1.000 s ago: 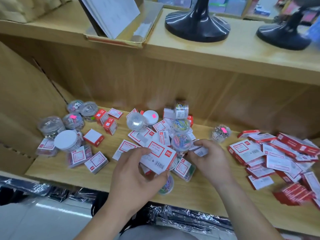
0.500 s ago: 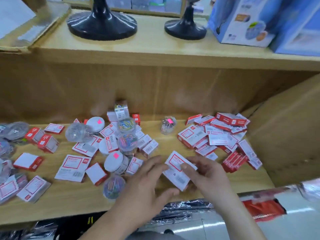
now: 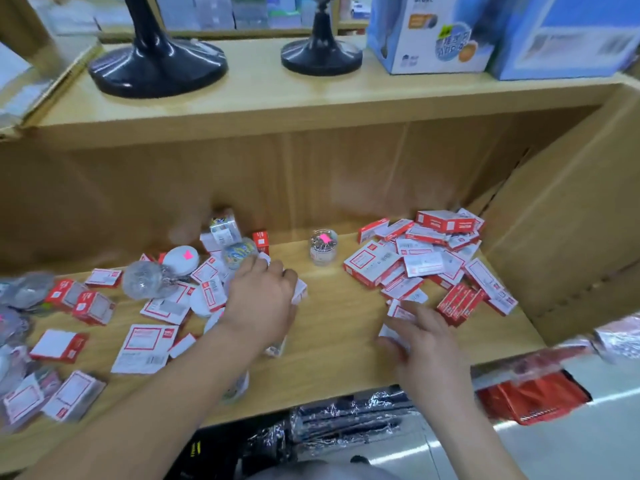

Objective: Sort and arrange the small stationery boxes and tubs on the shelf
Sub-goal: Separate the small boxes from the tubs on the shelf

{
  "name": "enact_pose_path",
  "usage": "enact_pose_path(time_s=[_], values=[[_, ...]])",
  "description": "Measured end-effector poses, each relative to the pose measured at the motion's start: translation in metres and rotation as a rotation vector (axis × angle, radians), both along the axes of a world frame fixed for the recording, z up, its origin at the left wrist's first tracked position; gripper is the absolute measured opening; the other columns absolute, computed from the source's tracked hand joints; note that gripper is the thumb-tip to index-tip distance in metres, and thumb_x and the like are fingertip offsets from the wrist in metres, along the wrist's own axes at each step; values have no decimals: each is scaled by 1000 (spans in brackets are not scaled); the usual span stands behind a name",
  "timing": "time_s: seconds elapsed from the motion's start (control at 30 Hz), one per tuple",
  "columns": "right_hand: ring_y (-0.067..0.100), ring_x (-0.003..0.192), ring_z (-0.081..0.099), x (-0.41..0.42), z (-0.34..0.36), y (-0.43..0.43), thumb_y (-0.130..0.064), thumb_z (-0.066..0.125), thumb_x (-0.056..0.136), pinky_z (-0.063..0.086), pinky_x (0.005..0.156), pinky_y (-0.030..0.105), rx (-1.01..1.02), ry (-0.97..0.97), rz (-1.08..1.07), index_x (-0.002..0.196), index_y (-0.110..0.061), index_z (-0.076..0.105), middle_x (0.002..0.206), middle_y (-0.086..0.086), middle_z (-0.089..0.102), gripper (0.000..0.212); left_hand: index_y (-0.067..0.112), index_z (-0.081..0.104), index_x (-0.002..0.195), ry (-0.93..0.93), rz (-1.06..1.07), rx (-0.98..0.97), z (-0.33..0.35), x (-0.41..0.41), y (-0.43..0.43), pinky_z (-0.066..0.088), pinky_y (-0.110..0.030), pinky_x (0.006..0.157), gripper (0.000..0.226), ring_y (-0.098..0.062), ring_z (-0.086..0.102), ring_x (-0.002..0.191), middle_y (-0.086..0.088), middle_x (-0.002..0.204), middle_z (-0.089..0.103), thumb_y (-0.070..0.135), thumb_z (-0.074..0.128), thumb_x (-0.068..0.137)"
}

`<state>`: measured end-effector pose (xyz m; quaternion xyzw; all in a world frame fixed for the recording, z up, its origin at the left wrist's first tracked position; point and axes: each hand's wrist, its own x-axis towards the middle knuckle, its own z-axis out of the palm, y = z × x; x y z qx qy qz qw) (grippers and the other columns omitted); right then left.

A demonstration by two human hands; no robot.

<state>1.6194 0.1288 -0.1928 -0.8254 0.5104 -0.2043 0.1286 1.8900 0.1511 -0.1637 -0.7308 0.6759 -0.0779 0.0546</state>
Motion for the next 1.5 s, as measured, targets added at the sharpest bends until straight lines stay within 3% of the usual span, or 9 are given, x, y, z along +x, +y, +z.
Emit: enact_pose_path(time_s=[0.2,0.4,0.53,0.67,0.87,1.07,1.23,1.43,1.5], values=[[38,115,62,-13,-6,-10,-7,89,67,54,92,47,5,-63,46,91,-23,79,128,7,66,30,22,76,100,9,-54,-56,-8,11,0,41,-48,111,38,-35,64,90,-10,89,66,46,79,70],[27,125,57,-15,-7,-8,-9,83,67,50,97,45,92,-63,142,89,-28,76,136,-4,62,31,24,77,100,100,-213,-48,-11,1,4,48,-52,105,34,-33,66,81,-4,86,70,35,84,69],[21,135,51,-21,-8,-6,-14,82,72,47,104,46,157,-87,175,100,-34,76,142,-9,58,35,27,73,110,132,-158,-18,-10,-5,0,37,-56,114,38,-31,65,89,-1,93,71,35,78,72],[14,135,49,-15,6,-1,-43,73,80,48,105,42,123,-88,129,117,-31,72,142,-11,57,39,30,69,116,184,-138,-29,-12,-8,-2,30,-55,116,36,-32,61,99,-2,100,69,36,69,80],[5,114,60,24,32,1,-41,72,88,52,90,31,125,-198,76,122,-30,71,121,-16,67,36,22,67,121,637,-103,-360,15,-16,26,48,-39,88,45,-25,58,95,5,106,64,37,66,79],[-2,105,65,83,41,3,-63,56,89,56,86,35,242,-299,221,121,-33,70,110,-18,71,46,24,67,123,883,91,-523,32,5,101,51,-34,89,42,-11,63,107,11,114,62,34,72,83],[-2,98,67,154,56,32,-46,66,87,54,81,25,314,-377,395,128,-38,62,103,-19,72,41,30,68,122,896,356,-624,24,50,169,51,-31,87,40,-6,62,107,16,111,61,35,73,83],[-9,103,57,225,58,61,-62,54,86,54,86,32,221,-195,541,132,-47,54,117,-28,65,48,31,67,118,722,551,-630,14,109,213,49,-26,90,41,-9,61,106,17,110,62,43,71,80],[-8,104,56,242,61,66,-63,52,87,52,84,29,197,-168,563,132,-43,58,119,-27,65,49,25,67,120,670,601,-600,12,136,211,52,-37,88,46,-19,61,106,8,109,64,46,65,80]])
